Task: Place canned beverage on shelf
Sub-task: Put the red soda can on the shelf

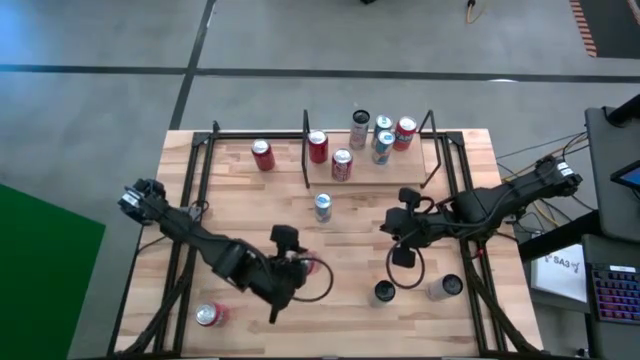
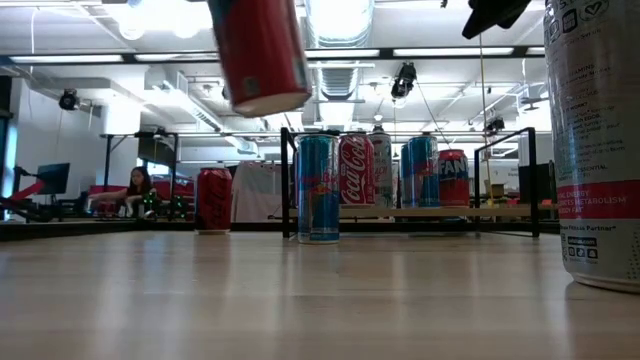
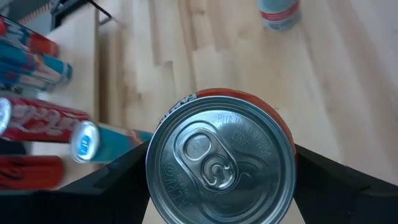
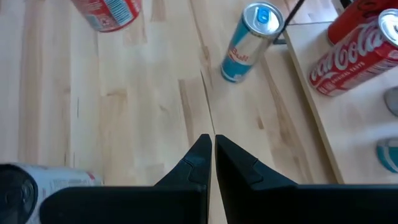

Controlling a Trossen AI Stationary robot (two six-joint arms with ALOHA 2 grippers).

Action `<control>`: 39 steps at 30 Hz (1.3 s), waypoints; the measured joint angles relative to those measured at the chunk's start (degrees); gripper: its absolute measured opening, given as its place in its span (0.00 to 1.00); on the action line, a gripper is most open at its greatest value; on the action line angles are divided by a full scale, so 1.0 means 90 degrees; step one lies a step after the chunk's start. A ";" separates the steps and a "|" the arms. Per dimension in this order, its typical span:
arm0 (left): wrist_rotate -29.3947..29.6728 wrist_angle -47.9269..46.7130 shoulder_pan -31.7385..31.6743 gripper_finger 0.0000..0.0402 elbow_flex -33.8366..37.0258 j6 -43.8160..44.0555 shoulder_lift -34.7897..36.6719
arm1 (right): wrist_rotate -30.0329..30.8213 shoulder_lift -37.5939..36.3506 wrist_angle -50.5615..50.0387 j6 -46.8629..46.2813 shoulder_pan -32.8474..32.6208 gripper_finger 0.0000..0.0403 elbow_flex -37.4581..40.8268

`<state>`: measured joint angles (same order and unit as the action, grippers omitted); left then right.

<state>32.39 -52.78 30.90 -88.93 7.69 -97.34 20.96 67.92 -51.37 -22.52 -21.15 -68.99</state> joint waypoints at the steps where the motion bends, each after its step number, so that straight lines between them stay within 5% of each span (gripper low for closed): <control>1: -0.0001 0.0026 -0.0071 0.75 -0.0017 -0.0145 0.0000 | 0.0001 0.0000 -0.0088 0.0000 -0.0001 0.03 -0.0037; 9: -0.0022 0.0831 -0.0662 0.75 -0.0029 -0.1597 0.0023 | -0.0011 -0.0087 -0.0690 -0.0122 -0.0002 0.03 -0.0075; 22: -0.1229 0.2217 -0.1997 0.75 -0.0031 -0.2976 0.0051 | 0.0372 -0.0893 -0.1347 -0.0417 -0.0044 0.03 0.0089; 31: -0.1536 0.3026 -0.2417 0.75 -0.0050 -0.3287 0.0041 | 0.0676 -0.1277 0.0116 0.0193 -0.0039 0.04 0.0802; 39: -0.1559 0.3427 -0.2446 0.75 -0.0050 -0.2753 0.0019 | 0.0861 -0.1108 0.0900 0.0758 -0.0036 0.26 0.0854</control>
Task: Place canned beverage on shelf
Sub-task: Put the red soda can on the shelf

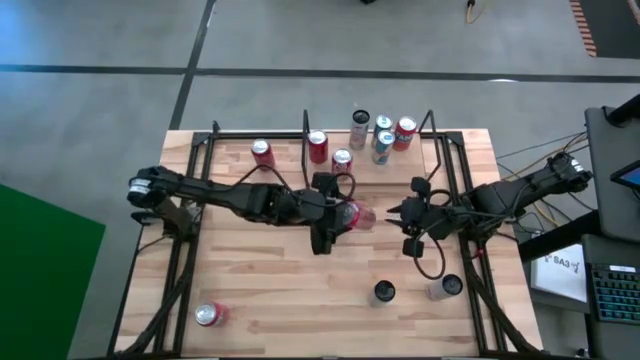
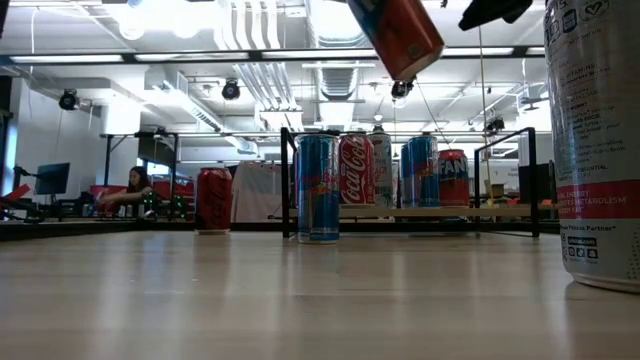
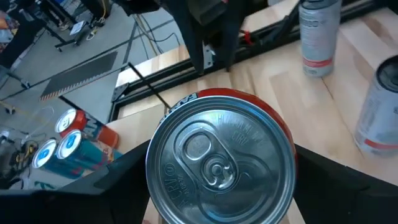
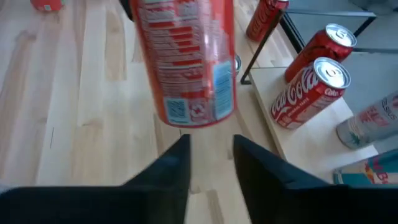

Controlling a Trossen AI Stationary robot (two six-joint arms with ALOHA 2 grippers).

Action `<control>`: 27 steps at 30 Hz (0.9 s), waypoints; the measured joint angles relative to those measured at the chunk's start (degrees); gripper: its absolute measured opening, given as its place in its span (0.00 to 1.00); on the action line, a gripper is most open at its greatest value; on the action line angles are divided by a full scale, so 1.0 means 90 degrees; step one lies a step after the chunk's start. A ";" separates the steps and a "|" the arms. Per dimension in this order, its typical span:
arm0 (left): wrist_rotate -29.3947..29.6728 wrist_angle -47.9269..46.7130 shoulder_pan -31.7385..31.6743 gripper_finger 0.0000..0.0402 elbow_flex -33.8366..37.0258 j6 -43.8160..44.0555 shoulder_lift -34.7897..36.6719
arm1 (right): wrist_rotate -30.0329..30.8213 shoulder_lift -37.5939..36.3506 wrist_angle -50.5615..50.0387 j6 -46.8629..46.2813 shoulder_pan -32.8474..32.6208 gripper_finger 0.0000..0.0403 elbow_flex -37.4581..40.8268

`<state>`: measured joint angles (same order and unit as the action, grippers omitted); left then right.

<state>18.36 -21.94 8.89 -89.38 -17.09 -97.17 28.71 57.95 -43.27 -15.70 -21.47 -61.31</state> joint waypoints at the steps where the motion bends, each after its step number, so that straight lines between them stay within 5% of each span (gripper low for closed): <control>1: 0.0009 0.0002 -0.0006 0.75 0.0000 0.0038 0.0000 | 0.0001 0.0029 0.0041 0.0044 0.0002 0.31 0.0002; 14: 0.0052 0.0332 -0.0055 0.75 0.0012 0.0363 -0.0032 | 0.0488 0.0682 0.0270 0.0425 0.0012 0.90 -0.0249; 27: 0.0070 0.0923 -0.0096 0.75 0.0017 0.0487 -0.0032 | 0.0474 0.0989 0.0857 0.1028 0.0440 0.93 -0.0489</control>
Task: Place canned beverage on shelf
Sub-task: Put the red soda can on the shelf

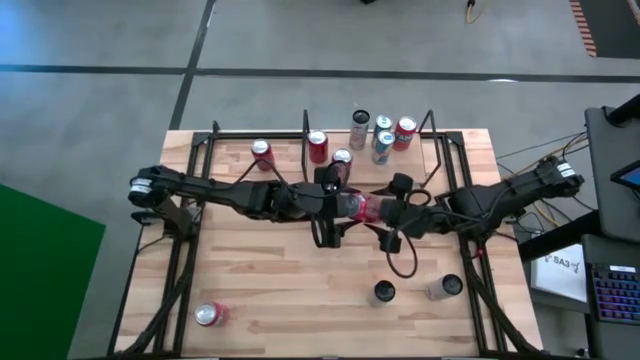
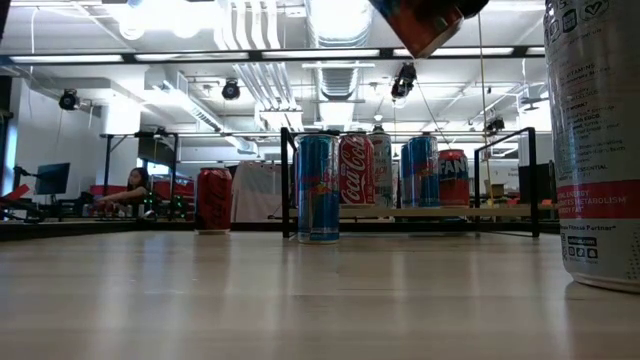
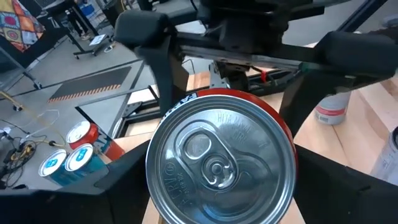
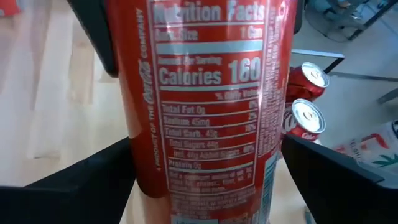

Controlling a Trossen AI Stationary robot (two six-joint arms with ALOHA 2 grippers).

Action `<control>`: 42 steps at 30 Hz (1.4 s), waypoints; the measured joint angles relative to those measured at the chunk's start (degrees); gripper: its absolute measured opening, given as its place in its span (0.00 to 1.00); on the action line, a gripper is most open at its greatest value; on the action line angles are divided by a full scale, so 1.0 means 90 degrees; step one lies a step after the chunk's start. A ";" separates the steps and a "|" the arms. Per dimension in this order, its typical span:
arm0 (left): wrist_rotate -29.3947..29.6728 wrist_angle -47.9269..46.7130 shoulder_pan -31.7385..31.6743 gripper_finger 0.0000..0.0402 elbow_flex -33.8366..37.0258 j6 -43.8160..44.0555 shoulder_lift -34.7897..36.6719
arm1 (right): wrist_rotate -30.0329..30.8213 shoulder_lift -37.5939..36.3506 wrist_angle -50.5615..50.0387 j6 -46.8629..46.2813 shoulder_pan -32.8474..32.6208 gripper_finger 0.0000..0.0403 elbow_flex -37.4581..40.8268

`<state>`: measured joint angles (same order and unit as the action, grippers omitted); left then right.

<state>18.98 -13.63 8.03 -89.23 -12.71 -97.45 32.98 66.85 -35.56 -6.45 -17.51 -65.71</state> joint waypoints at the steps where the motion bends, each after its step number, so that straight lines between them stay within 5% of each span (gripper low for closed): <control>1: 0.0019 0.0013 0.0000 0.75 0.0002 -0.0010 0.0000 | -0.0024 0.0003 0.0001 0.0059 0.0043 0.93 0.0000; 11: -0.0078 0.0061 -0.0007 0.82 0.0002 -0.0036 0.0000 | -0.0043 0.0024 -0.0001 0.0291 0.0116 0.70 0.0008; 20: -0.0352 0.0069 -0.0006 0.86 0.0002 -0.0364 0.0010 | -0.0073 -0.0289 -0.0138 0.0158 0.0113 0.69 0.0382; 28: -0.0809 0.0539 0.0022 0.87 0.0331 -0.0360 0.0041 | 0.0071 -0.1449 0.0804 -0.0211 0.0059 0.70 0.1779; 42: -0.1073 0.4259 0.0002 0.87 0.2106 -0.0293 0.0216 | -0.0938 -0.2754 0.4370 0.1023 0.0031 0.70 0.3868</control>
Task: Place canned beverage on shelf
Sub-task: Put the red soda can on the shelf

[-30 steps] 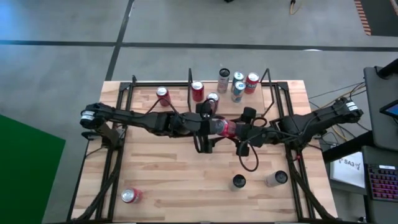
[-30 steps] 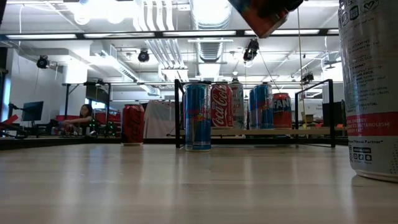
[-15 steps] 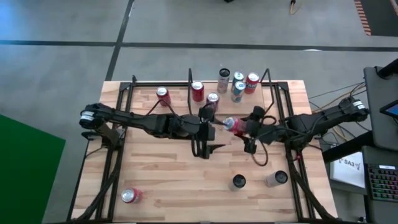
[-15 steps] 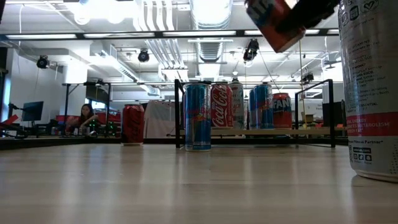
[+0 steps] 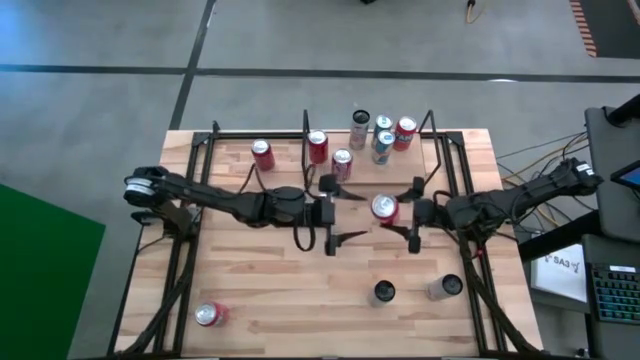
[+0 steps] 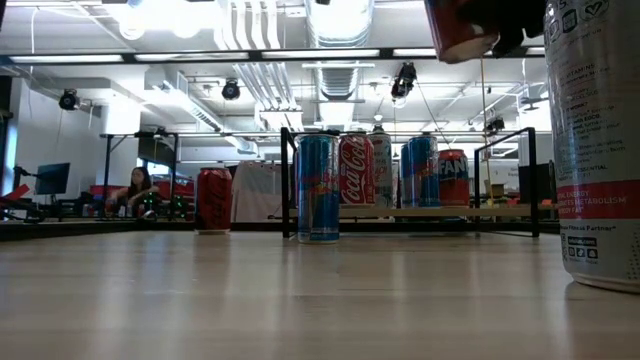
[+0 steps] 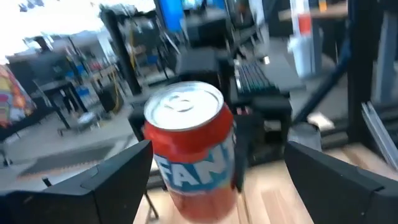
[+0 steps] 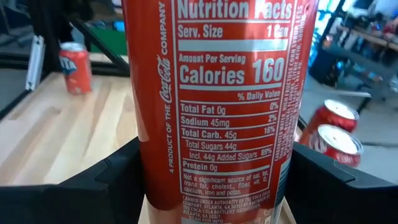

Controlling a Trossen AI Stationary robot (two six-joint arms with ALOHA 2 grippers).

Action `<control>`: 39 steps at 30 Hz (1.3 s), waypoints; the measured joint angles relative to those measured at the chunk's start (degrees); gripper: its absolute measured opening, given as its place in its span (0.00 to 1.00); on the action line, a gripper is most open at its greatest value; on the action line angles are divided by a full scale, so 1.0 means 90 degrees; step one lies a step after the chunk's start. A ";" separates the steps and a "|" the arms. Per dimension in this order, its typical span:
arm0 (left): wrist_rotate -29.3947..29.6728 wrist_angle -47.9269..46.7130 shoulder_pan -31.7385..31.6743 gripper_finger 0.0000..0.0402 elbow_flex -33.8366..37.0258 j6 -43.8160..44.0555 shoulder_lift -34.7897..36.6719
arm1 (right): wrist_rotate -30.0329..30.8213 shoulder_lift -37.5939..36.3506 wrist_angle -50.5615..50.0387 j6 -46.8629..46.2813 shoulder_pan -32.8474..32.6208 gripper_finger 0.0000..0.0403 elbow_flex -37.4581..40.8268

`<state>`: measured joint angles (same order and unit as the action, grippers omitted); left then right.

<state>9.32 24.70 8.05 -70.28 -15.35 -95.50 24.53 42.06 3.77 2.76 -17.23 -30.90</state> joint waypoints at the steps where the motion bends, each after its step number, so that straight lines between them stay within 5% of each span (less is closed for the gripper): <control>1: 0.0000 0.0354 -0.0001 0.87 0.0157 0.0036 0.0000 | -0.0048 0.0015 0.0163 0.0070 0.0000 0.70 0.0042; 9: -0.0154 0.2918 -0.0007 0.87 0.1078 0.0583 -0.0224 | -0.0116 0.0324 0.0704 0.0472 -0.0003 0.70 0.0072; 29: -0.0333 0.3518 -0.0165 0.86 -0.0088 0.0764 -0.1930 | -0.0254 0.0508 0.0948 0.0542 -0.0008 0.70 0.0047; 39: -0.0330 0.3561 -0.0184 0.70 -0.0046 0.0764 -0.1943 | -0.0287 0.0510 0.0943 0.0532 -0.0003 0.73 0.0047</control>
<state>6.35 56.75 6.39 -70.70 -8.47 -112.99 21.95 46.65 12.25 7.55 -17.26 -30.48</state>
